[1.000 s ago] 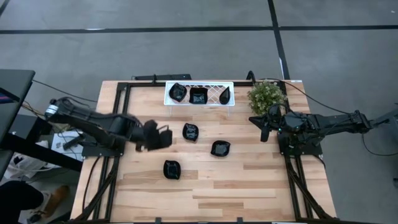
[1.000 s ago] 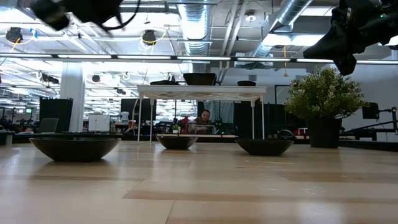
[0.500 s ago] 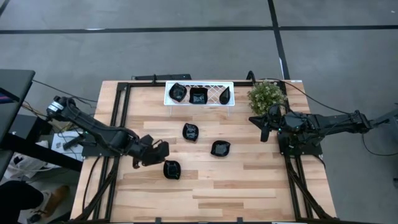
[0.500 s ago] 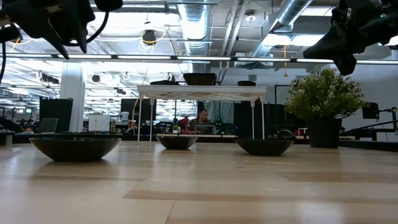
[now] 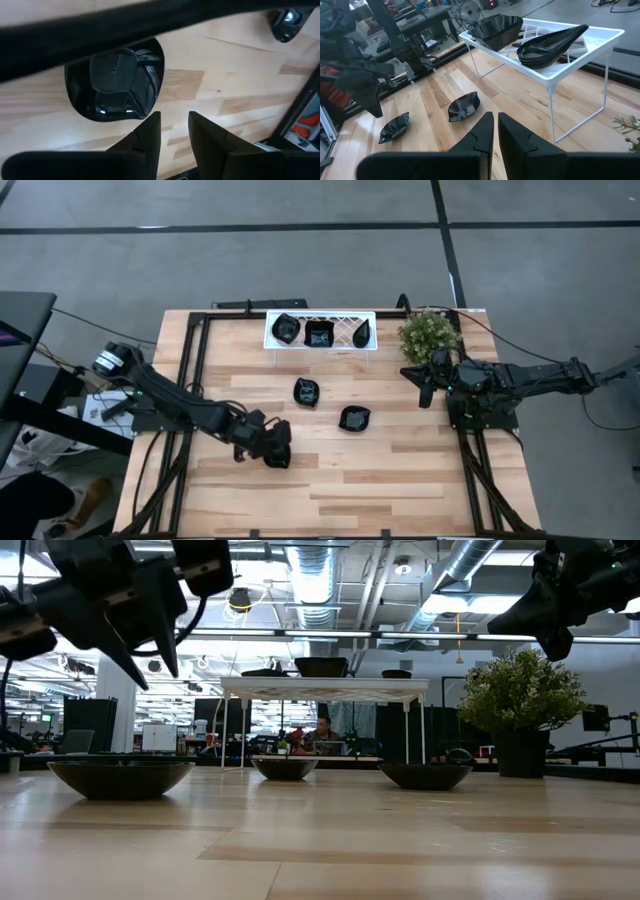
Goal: Pick & Place Mini shaped plates
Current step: Stack the leaf-shaped plate on top of the leaf-shaped plate on the shelf
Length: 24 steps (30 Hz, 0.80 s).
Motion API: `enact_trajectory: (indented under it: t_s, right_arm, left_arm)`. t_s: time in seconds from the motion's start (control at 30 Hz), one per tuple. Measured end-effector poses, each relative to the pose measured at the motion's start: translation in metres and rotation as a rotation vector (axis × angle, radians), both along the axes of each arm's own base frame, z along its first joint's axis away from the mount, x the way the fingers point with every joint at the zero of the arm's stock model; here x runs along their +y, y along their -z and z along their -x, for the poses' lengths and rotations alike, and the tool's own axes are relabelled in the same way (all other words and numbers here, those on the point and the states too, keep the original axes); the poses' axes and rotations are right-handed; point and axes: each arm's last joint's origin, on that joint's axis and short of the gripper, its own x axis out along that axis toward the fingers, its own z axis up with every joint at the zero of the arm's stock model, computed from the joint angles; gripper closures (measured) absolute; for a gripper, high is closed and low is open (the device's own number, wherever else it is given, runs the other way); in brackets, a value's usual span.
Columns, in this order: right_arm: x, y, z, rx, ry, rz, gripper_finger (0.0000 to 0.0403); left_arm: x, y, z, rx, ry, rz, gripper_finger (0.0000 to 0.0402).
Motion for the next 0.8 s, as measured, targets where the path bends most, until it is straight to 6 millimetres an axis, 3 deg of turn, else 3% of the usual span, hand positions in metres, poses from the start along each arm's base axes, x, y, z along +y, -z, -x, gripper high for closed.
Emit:
enact_trajectory:
  t_s: [0.43,0.67,0.8]
  right_arm:
    - [0.000,0.000,0.000,-0.001,0.000,0.000,0.0381]
    - [0.000,0.000,0.000,0.000,0.000,0.000,0.0381]
    - [0.000,0.000,0.000,0.000,0.000,0.000,0.0381]
  left_arm:
    - [-0.009,0.029,-0.011,0.050,-0.010,0.086,0.0284]
    - [-0.013,-0.002,-0.006,-0.052,-0.016,0.109,0.0265]
    - [-0.008,-0.007,0.011,0.057,-0.027,0.072,0.0269]
